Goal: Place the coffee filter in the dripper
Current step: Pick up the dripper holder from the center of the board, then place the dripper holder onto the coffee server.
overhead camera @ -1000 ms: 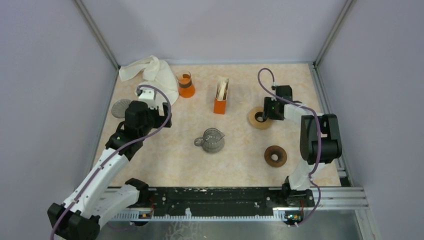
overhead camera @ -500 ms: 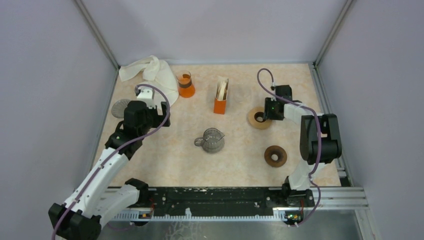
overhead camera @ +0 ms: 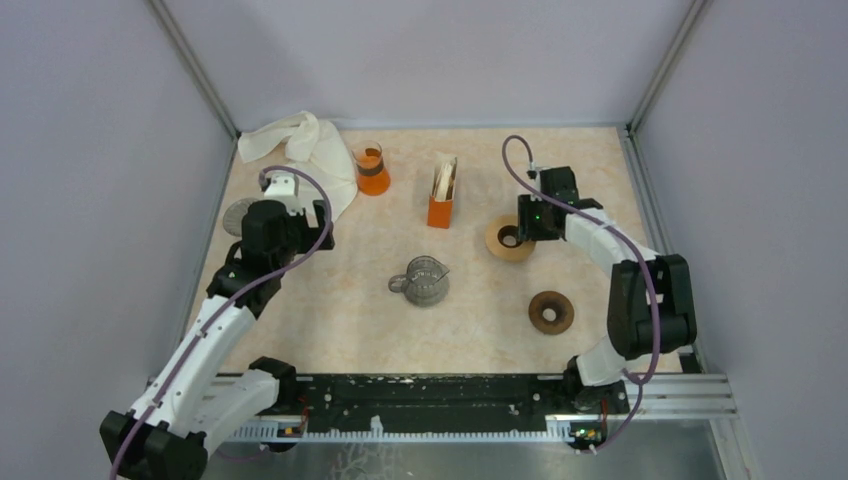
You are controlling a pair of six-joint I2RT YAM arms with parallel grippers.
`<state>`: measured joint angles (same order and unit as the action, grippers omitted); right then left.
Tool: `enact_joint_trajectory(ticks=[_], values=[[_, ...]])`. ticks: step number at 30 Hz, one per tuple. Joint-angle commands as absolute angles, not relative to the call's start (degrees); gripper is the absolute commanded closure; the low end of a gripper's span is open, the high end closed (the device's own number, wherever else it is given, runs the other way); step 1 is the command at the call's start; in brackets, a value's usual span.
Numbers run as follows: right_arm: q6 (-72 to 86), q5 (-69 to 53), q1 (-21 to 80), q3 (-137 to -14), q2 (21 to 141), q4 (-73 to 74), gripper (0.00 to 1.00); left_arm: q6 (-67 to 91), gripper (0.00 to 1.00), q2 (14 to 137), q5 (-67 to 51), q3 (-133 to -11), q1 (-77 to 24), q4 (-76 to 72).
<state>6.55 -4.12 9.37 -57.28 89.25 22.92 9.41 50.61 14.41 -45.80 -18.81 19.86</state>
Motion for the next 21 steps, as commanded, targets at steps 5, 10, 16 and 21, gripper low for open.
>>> enact_joint_trajectory(ticks=[5, 10, 16, 21], values=[[5.1, -5.0, 16.0, -62.1, 80.8, 27.5, 0.75, 10.6, 0.01, 49.8, 13.0, -45.5, -17.0, 20.1], [4.3, -4.5, 22.1, -64.4, 79.1, 29.7, 0.75, 11.0, 0.01, 50.3, 11.9, -45.7, -15.8, 20.2], [4.3, -4.4, 29.4, -66.8, 78.8, 29.9, 0.75, 11.3, 0.00, 50.6, 10.8, -45.6, -14.5, 20.0], [4.5, -5.0, 35.0, -69.1, 80.8, 30.1, 0.74, 11.3, 0.01, 51.0, 10.4, -45.5, -13.8, 20.0]])
